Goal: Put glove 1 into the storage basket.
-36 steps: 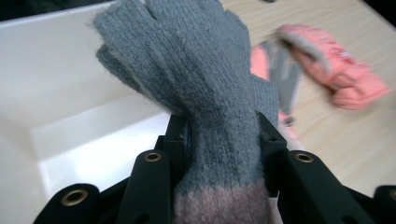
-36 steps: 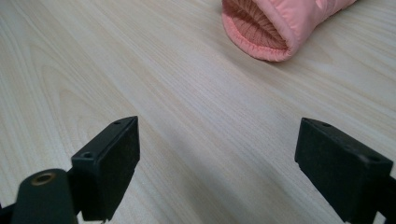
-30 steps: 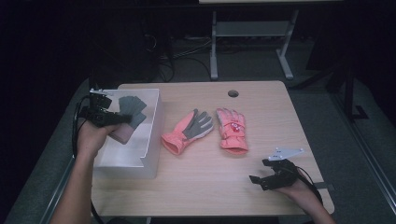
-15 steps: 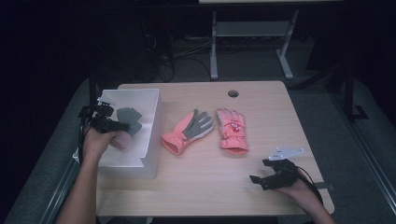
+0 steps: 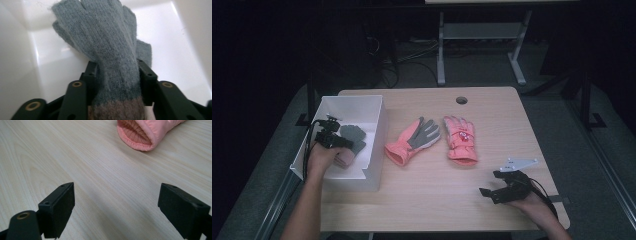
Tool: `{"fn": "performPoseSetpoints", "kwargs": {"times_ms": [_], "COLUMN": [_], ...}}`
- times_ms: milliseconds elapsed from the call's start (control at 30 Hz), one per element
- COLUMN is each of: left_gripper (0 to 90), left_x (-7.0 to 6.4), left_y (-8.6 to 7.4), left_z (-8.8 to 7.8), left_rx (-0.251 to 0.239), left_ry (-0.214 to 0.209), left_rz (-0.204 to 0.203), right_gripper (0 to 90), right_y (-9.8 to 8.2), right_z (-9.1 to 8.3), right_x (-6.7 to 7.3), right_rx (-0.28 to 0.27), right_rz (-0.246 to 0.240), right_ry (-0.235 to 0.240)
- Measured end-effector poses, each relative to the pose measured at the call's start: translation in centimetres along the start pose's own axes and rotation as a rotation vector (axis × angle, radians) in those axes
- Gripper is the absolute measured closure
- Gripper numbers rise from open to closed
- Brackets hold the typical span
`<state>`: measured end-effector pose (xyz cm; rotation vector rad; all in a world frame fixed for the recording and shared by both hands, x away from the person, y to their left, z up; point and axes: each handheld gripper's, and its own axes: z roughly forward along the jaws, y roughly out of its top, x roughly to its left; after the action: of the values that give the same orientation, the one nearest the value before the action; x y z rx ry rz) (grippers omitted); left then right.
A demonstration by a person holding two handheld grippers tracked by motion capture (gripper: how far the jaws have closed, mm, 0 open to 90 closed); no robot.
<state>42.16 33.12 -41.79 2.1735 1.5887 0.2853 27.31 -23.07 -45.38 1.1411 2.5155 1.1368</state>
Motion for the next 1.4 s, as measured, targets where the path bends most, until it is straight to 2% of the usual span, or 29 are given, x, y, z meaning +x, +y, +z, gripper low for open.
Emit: {"fn": "performPoseSetpoints", "kwargs": {"times_ms": [167, 200, 267, 367, 400, 500, 533, 567, 633, 667, 700, 733, 767, 800, 900, 967, 1000, 1033, 1067, 1133, 1167, 1233, 1333, 1367, 1400], "left_gripper": [37.7, 34.0, 26.4, 23.2, 19.4, 19.5, 19.3, 19.3, 19.2, 18.8, 18.8, 18.9, 18.9, 18.9, 18.8, 18.8, 18.9, 18.9, 18.9, 18.9, 18.9, 18.9, 19.0, 19.0, 19.0], "left_x": [-0.3, -0.6, -0.7, -0.9, -1.1, -1.3, -1.4, -1.4, -1.6, -1.8, -1.8, -2.1, -2.1, -2.6, -3.4, -3.8, -4.5, -4.5, -5.4, -6.4, -6.4, -8.1, -9.9, -9.9, -11.2], "left_y": [0.1, 0.2, 0.5, 0.6, 0.8, 1.0, 1.2, 1.2, 1.3, 1.5, 1.5, 1.6, 1.6, 1.8, 2.1, 2.3, 2.5, 2.5, 2.8, 2.9, 2.9, 3.2, 3.4, 3.4, 3.5], "left_z": [0.2, 0.1, -0.1, -0.5, -1.0, -1.6, -2.4, -2.4, -3.2, -4.1, -4.1, -4.9, -4.9, -5.8, -6.9, -7.3, -7.9, -7.9, -8.5, -9.0, -9.0, -9.6, -10.0, -10.0, -10.0], "left_rx": [-0.004, -0.002, -0.001, -0.017, -0.019, -0.021, -0.05, -0.05, -0.066, -0.086, -0.086, -0.116, -0.116, -0.143, -0.172, -0.176, -0.193, -0.193, -0.209, -0.226, -0.226, -0.25, -0.267, -0.267, -0.272], "left_ry": [0.012, 0.043, 0.045, 0.061, 0.061, 0.066, 0.054, 0.054, 0.038, 0.017, 0.017, -0.008, -0.008, -0.032, -0.069, -0.077, -0.092, -0.092, -0.108, -0.125, -0.125, -0.158, -0.191, -0.191, -0.211], "left_rz": [0.011, 0.022, 0.012, 0.02, 0.019, 0.042, 0.044, 0.044, 0.052, 0.058, 0.058, 0.068, 0.068, 0.08, 0.106, 0.112, 0.141, 0.141, 0.165, 0.183, 0.183, 0.22, 0.253, 0.253, 0.272], "right_gripper": [13.6, 13.7, 13.7, 13.6, 13.6, 13.6, 13.6, 13.6, 13.6, 13.6, 13.6, 13.7, 13.7, 13.6, 13.7, 13.7, 13.6, 13.6, 13.6, 13.6, 13.6, 13.6, 13.7, 13.6, 13.6], "right_y": [0.0, 0.0, 0.0, 0.0, 0.0, 0.0, 0.0, 0.0, 0.0, 0.0, 0.0, 0.0, 0.0, 0.0, 0.0, 0.0, 0.0, 0.0, 0.0, 0.0, 0.0, 0.0, 0.0, 0.0, 0.0], "right_z": [0.0, 0.0, 0.0, 0.0, 0.0, -0.1, -0.1, -0.1, -0.1, 0.0, 0.0, 0.0, 0.0, 0.0, 0.0, 0.0, 0.0, 0.0, 0.0, 0.0, 0.0, -0.1, -0.1, -0.1, -0.1], "right_x": [0.0, 0.0, 0.0, 0.1, 0.1, 0.1, 0.0, 0.1, 0.1, 0.1, 0.1, 0.0, 0.0, 0.0, 0.1, 0.1, 0.1, 0.1, 0.2, 0.2, 0.2, 0.1, 0.1, 0.1, 0.1], "right_rx": [0.003, 0.003, 0.0, 0.002, 0.003, 0.002, 0.002, 0.002, 0.003, 0.001, 0.001, 0.001, 0.001, 0.001, 0.003, 0.005, 0.006, 0.006, 0.006, 0.004, 0.004, 0.002, 0.006, 0.005, 0.004], "right_rz": [0.002, 0.003, -0.006, 0.001, 0.003, 0.005, 0.003, 0.002, 0.002, -0.002, -0.002, -0.007, -0.007, -0.005, 0.002, 0.002, 0.001, 0.001, 0.002, 0.006, 0.006, 0.0, 0.009, 0.008, 0.008], "right_ry": [0.0, 0.001, 0.0, 0.001, 0.001, 0.002, 0.003, 0.002, 0.002, 0.003, 0.003, 0.002, 0.002, 0.002, 0.002, 0.001, 0.001, 0.001, -0.001, -0.002, -0.002, -0.003, -0.002, -0.003, -0.003]}}
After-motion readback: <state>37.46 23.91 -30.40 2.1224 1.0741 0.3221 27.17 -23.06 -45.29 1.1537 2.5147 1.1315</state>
